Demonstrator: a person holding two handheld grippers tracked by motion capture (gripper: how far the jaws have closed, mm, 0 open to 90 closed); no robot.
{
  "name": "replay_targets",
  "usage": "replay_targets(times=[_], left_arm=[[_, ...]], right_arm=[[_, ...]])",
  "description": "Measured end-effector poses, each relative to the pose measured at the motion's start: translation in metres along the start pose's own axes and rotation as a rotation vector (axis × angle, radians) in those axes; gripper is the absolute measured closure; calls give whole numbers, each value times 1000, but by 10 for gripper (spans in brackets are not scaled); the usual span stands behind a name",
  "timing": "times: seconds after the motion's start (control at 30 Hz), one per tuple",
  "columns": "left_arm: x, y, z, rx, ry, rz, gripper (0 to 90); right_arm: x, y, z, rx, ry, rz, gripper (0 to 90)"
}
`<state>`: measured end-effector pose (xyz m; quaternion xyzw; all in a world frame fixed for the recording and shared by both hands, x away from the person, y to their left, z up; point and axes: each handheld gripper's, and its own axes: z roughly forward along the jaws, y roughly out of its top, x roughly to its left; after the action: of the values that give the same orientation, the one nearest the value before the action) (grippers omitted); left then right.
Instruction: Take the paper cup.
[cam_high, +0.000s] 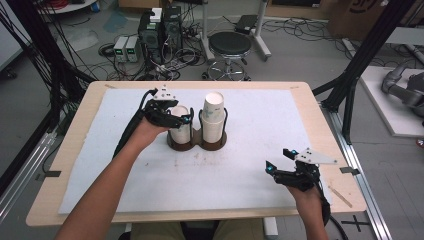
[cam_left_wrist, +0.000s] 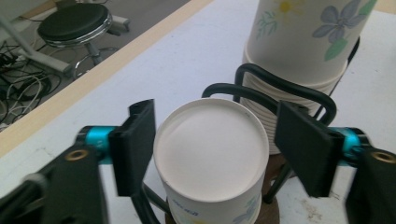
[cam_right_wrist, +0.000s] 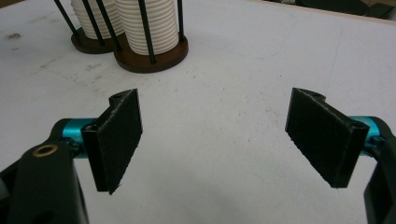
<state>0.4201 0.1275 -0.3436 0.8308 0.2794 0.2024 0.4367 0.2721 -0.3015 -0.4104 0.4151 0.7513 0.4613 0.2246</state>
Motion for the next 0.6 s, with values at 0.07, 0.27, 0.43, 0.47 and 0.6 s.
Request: replay_targets(times=[0.07,0.27,0.43,0.47,0.6], left_arm=[[0,0,0,-1,1,4,361],[3,0,-3,-10,-7,-13,373],[7,5,-11,-46,-21,-40,376],[7,8,-13,-50,-22,-39,376],[5,28,-24,-70,-23,-14,378]], right_arm=[[0,0,0,2,-3,3,192],[-1,-1,0,2,-3,9,192],[0,-1,1,5,0,5,192],[0,-1,1,4,0,5,192],[1,0,2,8,3,5,192]])
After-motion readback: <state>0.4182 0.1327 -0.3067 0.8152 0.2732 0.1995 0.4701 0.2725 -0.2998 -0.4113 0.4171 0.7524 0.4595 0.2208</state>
